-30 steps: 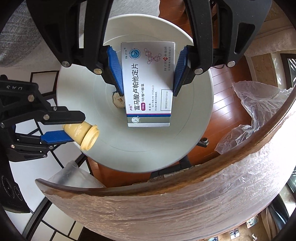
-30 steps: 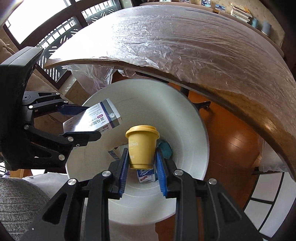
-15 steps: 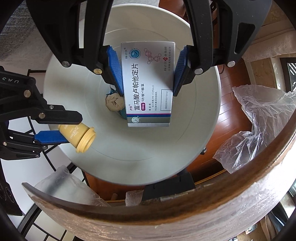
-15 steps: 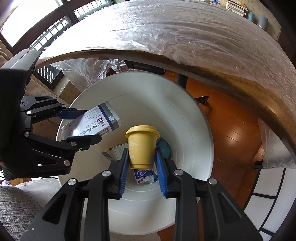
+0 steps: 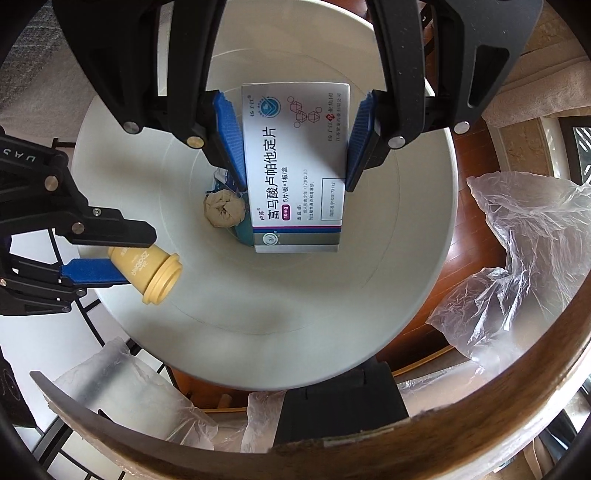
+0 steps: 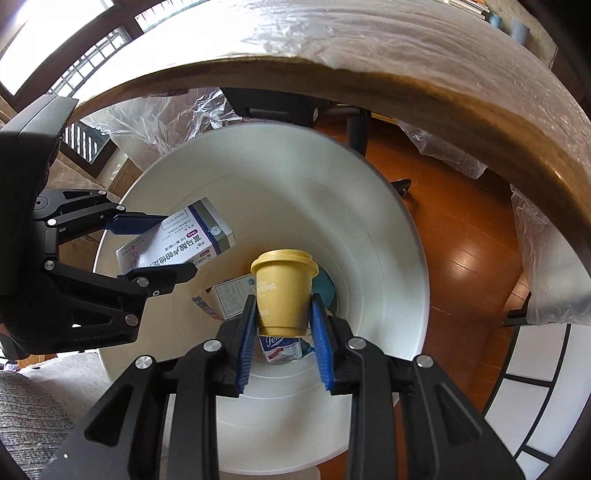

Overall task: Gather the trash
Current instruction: 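Open both tools to drop the medicine box and cup into the bin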

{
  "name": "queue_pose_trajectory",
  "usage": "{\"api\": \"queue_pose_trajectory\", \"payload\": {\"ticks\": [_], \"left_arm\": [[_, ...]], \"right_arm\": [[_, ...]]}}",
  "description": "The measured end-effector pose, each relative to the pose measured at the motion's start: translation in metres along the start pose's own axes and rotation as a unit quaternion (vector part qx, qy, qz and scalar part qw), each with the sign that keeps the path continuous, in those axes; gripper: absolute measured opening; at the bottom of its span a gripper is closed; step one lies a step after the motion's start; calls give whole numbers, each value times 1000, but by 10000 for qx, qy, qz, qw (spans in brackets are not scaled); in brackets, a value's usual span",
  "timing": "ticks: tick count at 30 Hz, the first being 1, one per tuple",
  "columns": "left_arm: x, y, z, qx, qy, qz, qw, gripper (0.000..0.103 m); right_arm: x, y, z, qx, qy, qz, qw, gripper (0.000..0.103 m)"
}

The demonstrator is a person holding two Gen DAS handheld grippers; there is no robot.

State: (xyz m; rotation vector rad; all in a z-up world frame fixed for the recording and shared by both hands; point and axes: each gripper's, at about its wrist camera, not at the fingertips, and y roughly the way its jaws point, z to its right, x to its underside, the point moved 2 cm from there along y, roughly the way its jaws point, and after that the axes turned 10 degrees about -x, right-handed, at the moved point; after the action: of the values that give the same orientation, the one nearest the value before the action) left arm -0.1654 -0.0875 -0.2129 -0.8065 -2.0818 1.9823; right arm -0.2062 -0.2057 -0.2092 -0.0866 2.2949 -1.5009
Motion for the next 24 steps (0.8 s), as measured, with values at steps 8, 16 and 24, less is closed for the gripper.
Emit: {"api": "queue_pose_trajectory", "payload": {"ticks": [8, 16, 24], "left_arm": [[-2, 5, 4, -6, 56, -41, 10000, 52], [-3, 10, 4, -22, 96, -94, 9999, 52], [-2, 13, 5, 18, 154, -124, 9998, 58]], "right_arm": [[-3, 10, -1, 9, 21, -84, 10000, 29], [-4, 17, 4, 6, 61, -126, 9999, 29], [-3, 19, 6, 92, 90, -146, 9998, 49]]}}
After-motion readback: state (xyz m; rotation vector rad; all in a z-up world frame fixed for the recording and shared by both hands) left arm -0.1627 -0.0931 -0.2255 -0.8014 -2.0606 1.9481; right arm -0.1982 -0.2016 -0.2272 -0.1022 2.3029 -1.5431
